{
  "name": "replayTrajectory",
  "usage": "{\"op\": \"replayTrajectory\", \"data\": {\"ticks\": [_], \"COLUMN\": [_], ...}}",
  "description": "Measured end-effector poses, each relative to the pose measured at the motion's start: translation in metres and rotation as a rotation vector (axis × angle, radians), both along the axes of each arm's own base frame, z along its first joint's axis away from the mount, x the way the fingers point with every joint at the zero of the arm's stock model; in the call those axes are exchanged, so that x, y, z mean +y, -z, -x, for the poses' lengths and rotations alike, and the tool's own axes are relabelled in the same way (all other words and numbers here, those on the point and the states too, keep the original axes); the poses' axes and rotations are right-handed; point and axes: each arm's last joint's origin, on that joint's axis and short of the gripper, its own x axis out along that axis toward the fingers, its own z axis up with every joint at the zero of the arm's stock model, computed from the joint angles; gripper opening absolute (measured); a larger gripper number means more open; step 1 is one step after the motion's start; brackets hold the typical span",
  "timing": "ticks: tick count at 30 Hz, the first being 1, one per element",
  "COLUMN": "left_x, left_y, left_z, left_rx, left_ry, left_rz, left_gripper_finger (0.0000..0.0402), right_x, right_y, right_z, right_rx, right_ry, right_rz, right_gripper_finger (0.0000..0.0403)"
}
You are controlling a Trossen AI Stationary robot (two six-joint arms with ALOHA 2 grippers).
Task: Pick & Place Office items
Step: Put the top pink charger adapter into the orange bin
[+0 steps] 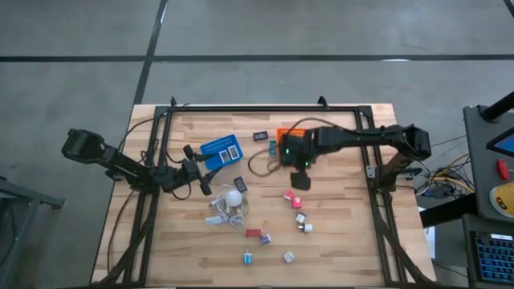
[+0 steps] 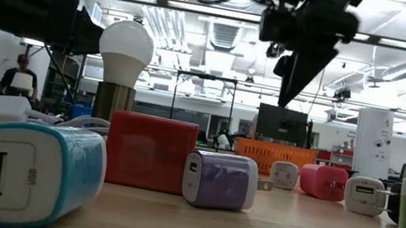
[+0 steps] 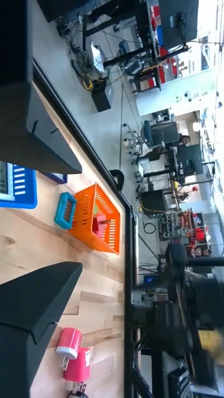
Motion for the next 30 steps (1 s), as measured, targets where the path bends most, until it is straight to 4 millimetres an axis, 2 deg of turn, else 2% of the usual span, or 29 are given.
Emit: {"op": "replayTrajectory", "data": {"ticks": [5, 9, 20, 30], "left_x": [0.000, 0.000, 0.000, 0.000], "left_y": [0.000, 0.001, 0.002, 0.002], "left_z": [0.000, 0.000, 0.000, 0.000], "left_rx": [-0.001, 0.008, 0.008, 0.008], "left_ry": [0.004, 0.008, 0.008, 0.008], "left_rz": [0.006, 0.013, 0.022, 0.022], "left_gripper_finger": [0.0248, 0.0248, 0.0248, 0.0248], "right_x": [0.041, 0.061, 0.054, 0.044], "right_y": [0.007, 0.023, 0.058, 0.065], "right_z": [0.002, 0.003, 0.014, 0.012], "right_rx": [0.006, -0.025, 0.000, -0.047], "right_ry": [-0.179, -0.275, -0.332, -0.352], "right_rz": [0.031, 0.107, 0.247, 0.299], "right_gripper_finger": [0.0247, 0.0247, 0.0247, 0.0247]}}
